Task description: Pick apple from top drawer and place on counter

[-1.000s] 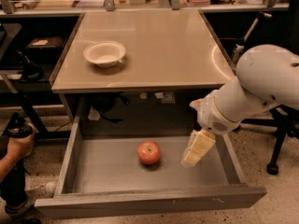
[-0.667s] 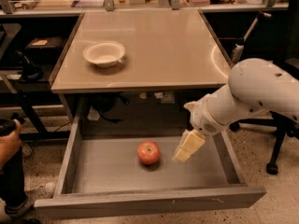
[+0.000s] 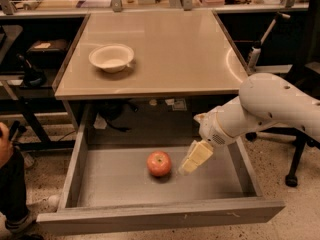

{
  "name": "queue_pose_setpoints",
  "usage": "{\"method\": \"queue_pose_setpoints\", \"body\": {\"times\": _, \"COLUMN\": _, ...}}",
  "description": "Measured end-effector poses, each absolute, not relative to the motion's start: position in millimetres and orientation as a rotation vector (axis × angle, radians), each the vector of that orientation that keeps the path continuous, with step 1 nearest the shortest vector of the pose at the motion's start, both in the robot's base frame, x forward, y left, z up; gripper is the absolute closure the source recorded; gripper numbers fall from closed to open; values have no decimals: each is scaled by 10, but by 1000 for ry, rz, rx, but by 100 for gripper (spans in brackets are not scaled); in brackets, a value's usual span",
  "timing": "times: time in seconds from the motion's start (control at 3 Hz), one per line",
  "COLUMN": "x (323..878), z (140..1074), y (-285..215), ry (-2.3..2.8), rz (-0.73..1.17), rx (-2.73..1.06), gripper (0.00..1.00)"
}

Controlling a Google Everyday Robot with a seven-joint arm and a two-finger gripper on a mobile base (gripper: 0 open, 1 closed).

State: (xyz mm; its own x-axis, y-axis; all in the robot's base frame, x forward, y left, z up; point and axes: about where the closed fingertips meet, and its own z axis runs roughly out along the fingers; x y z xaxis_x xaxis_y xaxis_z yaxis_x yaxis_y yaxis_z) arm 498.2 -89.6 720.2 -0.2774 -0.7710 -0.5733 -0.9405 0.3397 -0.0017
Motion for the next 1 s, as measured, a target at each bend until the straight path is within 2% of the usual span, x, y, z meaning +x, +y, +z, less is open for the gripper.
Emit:
{"method": "queue_pose_setpoints", "body": {"times": 0.67, "x": 5006, "z": 6579, "y": -673, "ry": 2122, "rz": 583, "rx": -1424, "gripper": 0}}
{"method": "queue_pose_setpoints", "body": {"times": 1.0, "x": 5006, "z": 6576, "y": -672, "ry": 2122, "rz": 584, "rx": -1425, "gripper": 0}}
